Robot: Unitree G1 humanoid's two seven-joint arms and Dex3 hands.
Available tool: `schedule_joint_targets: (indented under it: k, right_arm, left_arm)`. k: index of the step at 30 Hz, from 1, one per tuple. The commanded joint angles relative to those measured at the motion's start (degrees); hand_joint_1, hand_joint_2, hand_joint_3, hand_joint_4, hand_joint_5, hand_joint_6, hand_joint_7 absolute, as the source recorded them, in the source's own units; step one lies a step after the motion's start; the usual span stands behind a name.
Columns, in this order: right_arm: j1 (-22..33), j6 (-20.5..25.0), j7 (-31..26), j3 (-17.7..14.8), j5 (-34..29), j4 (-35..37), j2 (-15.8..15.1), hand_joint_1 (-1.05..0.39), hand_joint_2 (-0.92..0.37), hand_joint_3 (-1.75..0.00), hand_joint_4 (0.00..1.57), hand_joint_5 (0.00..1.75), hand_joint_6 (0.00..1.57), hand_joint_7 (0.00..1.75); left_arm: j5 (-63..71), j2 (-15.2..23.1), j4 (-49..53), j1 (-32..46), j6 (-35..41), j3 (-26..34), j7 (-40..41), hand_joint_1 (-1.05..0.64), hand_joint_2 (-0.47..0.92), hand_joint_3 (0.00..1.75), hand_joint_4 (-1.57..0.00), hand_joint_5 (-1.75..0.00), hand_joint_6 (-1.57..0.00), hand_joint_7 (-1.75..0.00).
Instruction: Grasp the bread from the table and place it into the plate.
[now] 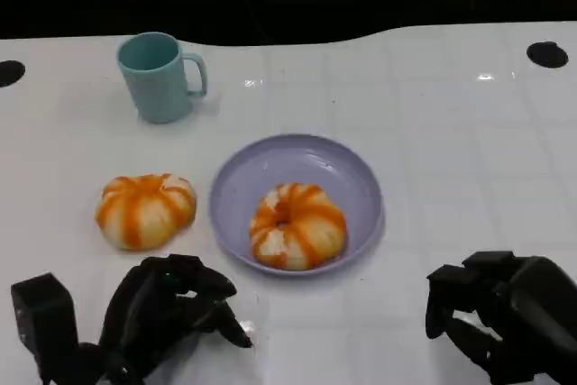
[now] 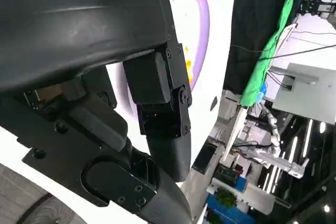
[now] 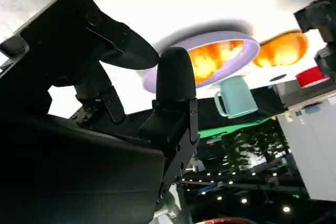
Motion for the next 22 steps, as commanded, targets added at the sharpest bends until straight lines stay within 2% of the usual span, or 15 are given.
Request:
schedule_joint_targets:
  k: [1,9,16,22]
  right_arm:
    - [-1.95,-2.18,-3.54,0.07,-0.95,3.79,0.21,-0.09,-0.35,-1.25,0.89,1.75,0.74,1.59]
    - [-3.87,-3.41,-6.10,1.04,-2.54,7.35,0.31,-0.10,-0.35,-1.23,0.89,1.75,0.76,1.57]
    - [-3.95,-3.15,-5.98,1.38,-2.67,7.37,0.04,-0.10,-0.37,-1.24,0.88,1.75,0.76,1.56]
    - [-4.22,-3.22,-6.12,1.65,-2.82,7.95,-0.05,-0.12,-0.36,-1.25,0.87,1.75,0.79,1.48]
  left_arm:
    - [-0.30,1.25,0.78,-0.57,-0.48,0.78,-0.71,-1.05,0.69,0.00,-1.57,-0.60,-1.57,-0.22]
    - [-0.48,1.49,0.77,-0.52,-0.31,1.11,-1.12,-1.05,0.69,0.00,-1.57,-0.59,-1.57,-0.21]
    - [-0.53,1.54,0.59,-0.41,-0.08,1.21,-1.47,-1.05,0.69,0.00,-1.57,-0.58,-1.57,-0.20]
    - [-0.33,1.51,0.81,-0.51,-0.36,1.22,-1.33,-1.05,0.69,0.00,-1.57,-0.59,-1.57,-0.21]
